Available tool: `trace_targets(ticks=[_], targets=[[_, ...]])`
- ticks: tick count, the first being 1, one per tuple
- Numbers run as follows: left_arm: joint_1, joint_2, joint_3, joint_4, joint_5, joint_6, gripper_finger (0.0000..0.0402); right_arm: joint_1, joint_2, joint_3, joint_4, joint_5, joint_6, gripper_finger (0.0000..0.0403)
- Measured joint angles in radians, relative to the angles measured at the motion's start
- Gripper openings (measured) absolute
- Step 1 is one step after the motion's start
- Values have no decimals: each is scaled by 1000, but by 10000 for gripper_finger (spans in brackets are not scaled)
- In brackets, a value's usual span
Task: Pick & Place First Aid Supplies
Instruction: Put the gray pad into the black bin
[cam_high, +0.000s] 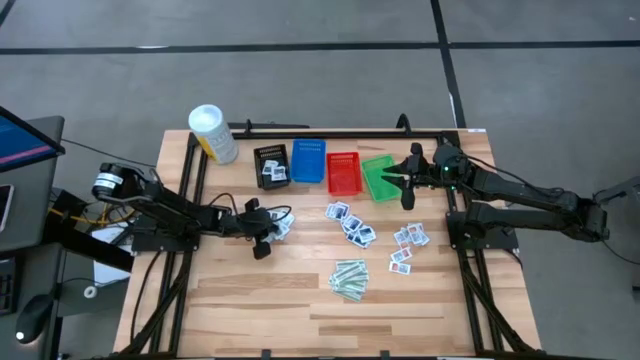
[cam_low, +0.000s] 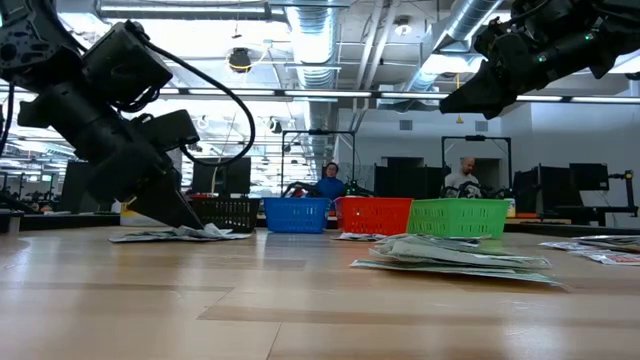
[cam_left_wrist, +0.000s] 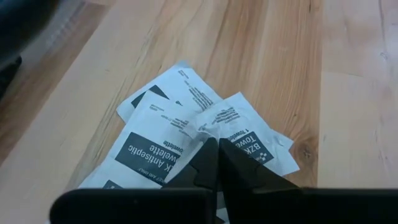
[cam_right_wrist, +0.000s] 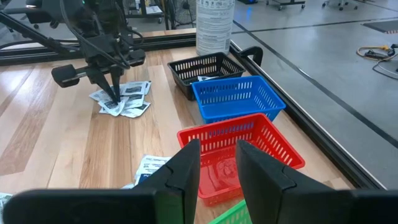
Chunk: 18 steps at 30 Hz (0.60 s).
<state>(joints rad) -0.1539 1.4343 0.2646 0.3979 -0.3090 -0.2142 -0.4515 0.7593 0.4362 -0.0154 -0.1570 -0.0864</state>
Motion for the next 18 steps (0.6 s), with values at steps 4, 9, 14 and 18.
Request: trace_targets(ticks=[4,9,14,18], targets=[[0,-36,-1,6,3,5,8,0,0,0,0,0,0,98],[3,-133,-2,51,-11,136,11,0,0,0,0,0,0,98],[4,-258,0,136,-164,347,10,0,0,0,1,0,0,98],[22,-344,0,186,-361,459,10,0,0,0,1,0,0,98]])
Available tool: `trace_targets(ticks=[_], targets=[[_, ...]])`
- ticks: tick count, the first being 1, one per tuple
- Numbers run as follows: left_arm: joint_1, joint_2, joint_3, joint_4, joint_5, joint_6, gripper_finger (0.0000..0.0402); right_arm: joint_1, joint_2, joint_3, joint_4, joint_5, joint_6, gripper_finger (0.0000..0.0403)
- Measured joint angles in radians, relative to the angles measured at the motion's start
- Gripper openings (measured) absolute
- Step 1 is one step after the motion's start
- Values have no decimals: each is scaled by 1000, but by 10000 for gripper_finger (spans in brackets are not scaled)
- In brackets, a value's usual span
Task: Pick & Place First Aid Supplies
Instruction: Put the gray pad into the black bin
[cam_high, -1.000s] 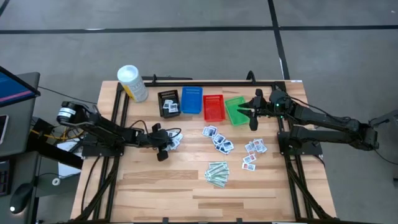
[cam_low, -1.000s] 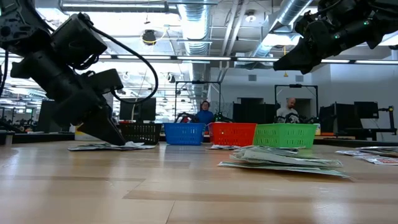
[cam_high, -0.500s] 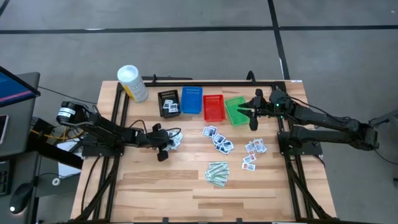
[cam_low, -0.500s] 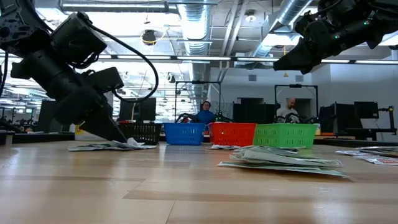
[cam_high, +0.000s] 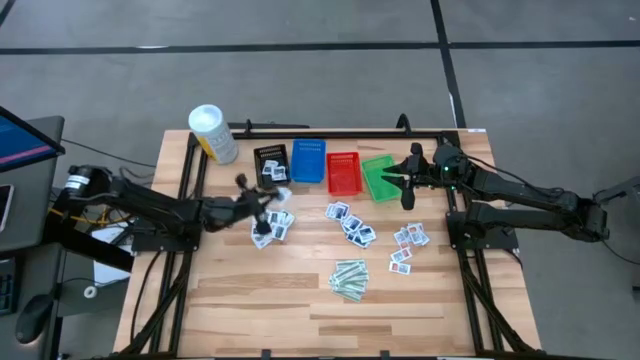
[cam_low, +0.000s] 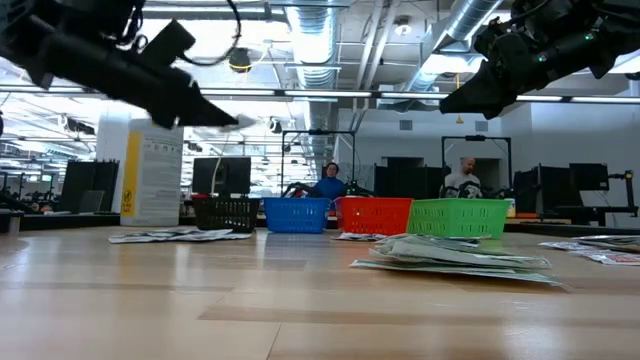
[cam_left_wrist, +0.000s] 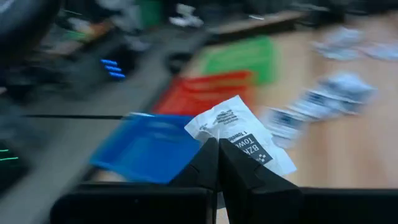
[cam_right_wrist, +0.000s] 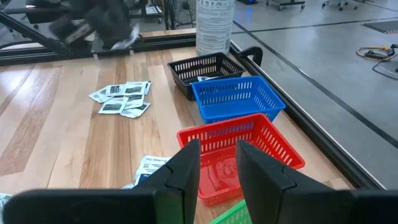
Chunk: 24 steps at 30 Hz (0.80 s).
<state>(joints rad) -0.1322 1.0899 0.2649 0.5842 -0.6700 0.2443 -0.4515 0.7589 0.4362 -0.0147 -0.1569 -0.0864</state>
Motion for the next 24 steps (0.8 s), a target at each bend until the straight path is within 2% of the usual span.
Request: trace_targets(ticks=[3,12,15,20,24], targets=[[51,-44,0,5,-65,10,14,0,0,0,0,0,0,98],[287,-18,0,9,-50,-16,13,0,0,0,0,0,0,98],[364,1,0,20,10,-68,13,0,0,0,0,0,0,98],[465,26,1,29,186,-139,20,0,0,0,0,0,0,98],[510,59,1,41,227,-173,30,0,0,0,0,0,0,98]])
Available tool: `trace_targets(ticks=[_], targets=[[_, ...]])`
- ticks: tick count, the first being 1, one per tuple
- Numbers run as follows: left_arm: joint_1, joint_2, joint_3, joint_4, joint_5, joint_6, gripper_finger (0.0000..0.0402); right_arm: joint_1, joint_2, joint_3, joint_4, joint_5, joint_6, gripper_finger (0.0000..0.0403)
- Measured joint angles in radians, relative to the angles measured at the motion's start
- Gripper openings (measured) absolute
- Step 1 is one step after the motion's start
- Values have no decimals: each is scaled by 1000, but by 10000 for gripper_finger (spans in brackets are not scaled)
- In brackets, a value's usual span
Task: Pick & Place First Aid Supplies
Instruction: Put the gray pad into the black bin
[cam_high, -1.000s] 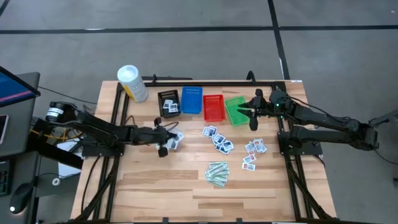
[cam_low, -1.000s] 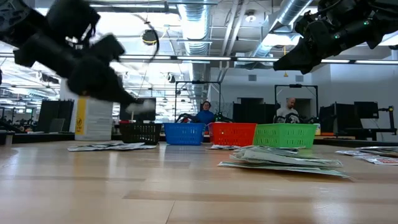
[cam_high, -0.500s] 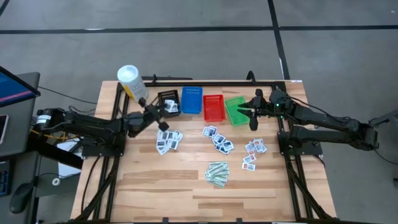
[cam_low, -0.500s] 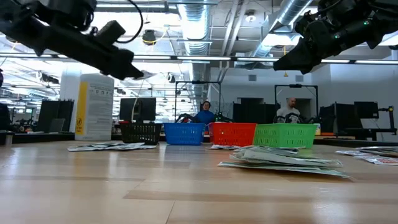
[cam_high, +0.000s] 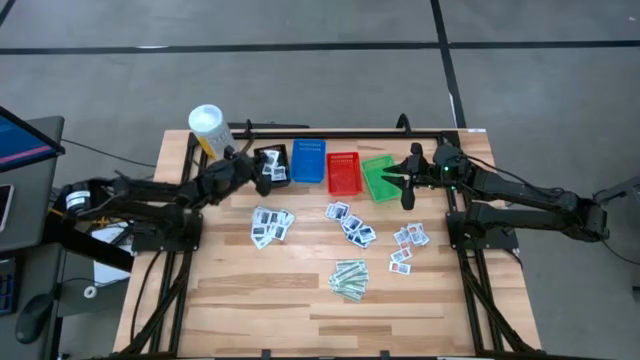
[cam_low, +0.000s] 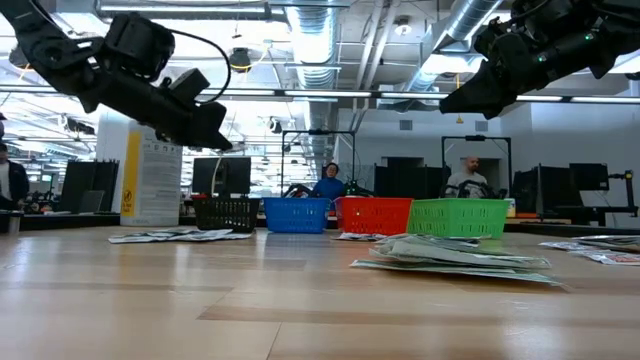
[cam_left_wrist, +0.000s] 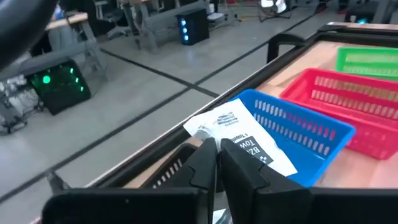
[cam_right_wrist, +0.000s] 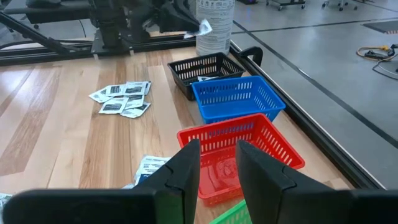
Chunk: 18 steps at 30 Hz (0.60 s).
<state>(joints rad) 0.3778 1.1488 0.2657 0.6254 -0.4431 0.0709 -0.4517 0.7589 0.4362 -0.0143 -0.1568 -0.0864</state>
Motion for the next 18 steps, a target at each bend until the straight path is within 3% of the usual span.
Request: trace_targets(ticks=[6,13,18], targets=[[13,39,0,33,55,-8,63,0,0,0,0,0,0,98],[12,50,1,35,52,-9,118,0,0,0,0,0,0,98],[7,50,1,35,53,-9,136,0,0,0,0,0,0,98]])
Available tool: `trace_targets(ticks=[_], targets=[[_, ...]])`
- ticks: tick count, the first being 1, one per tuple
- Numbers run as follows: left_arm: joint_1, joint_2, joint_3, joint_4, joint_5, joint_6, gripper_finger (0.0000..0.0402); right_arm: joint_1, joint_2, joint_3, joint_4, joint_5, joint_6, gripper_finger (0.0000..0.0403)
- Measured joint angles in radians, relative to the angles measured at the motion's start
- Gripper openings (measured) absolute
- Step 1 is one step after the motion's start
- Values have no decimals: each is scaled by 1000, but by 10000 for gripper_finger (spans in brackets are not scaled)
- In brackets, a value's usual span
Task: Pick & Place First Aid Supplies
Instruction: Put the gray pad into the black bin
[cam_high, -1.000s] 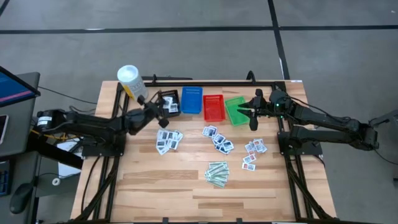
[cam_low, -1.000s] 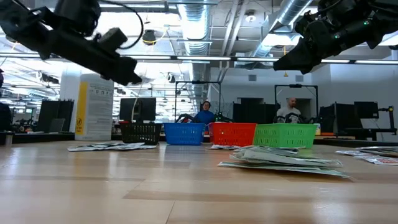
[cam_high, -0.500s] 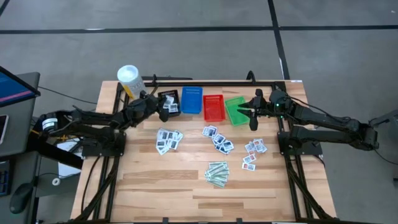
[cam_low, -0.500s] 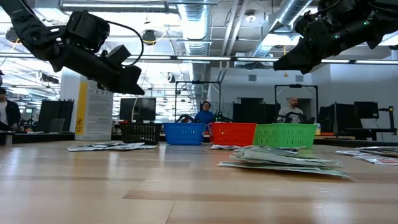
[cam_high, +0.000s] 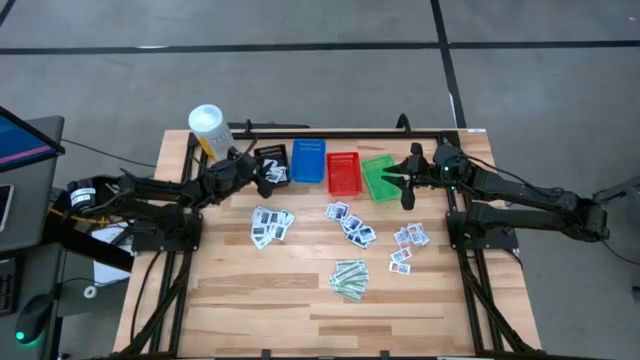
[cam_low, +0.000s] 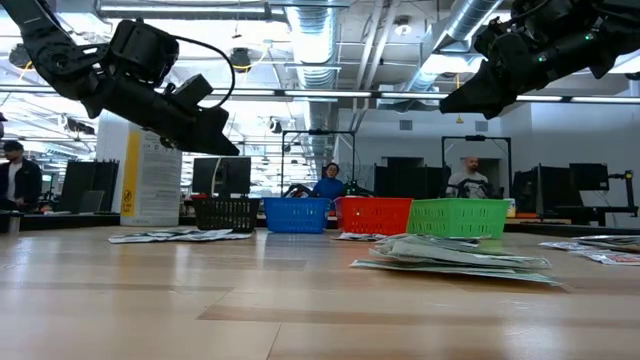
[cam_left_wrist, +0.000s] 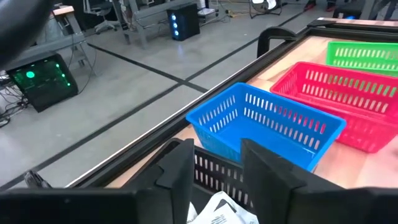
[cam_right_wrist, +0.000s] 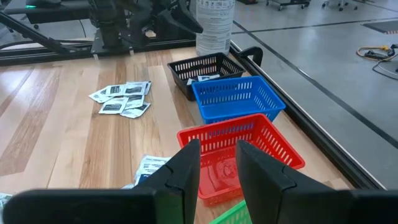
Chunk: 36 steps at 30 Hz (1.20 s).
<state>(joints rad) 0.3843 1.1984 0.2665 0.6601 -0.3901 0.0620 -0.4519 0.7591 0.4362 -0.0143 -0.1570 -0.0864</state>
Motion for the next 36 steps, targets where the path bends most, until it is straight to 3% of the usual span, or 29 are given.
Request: trace_targets(ticks=[7,11,21,36], targets=[[-20,0,0,0,8,0,136,0,0,0,0,0,0,98],[-46,0,0,-2,80,0,137,0,0,0,0,0,0,98],[-172,0,0,-79,125,11,137,0,0,0,0,0,0,98],[-334,0,0,-189,401,8,134,0,0,0,-1,0,0,98]])
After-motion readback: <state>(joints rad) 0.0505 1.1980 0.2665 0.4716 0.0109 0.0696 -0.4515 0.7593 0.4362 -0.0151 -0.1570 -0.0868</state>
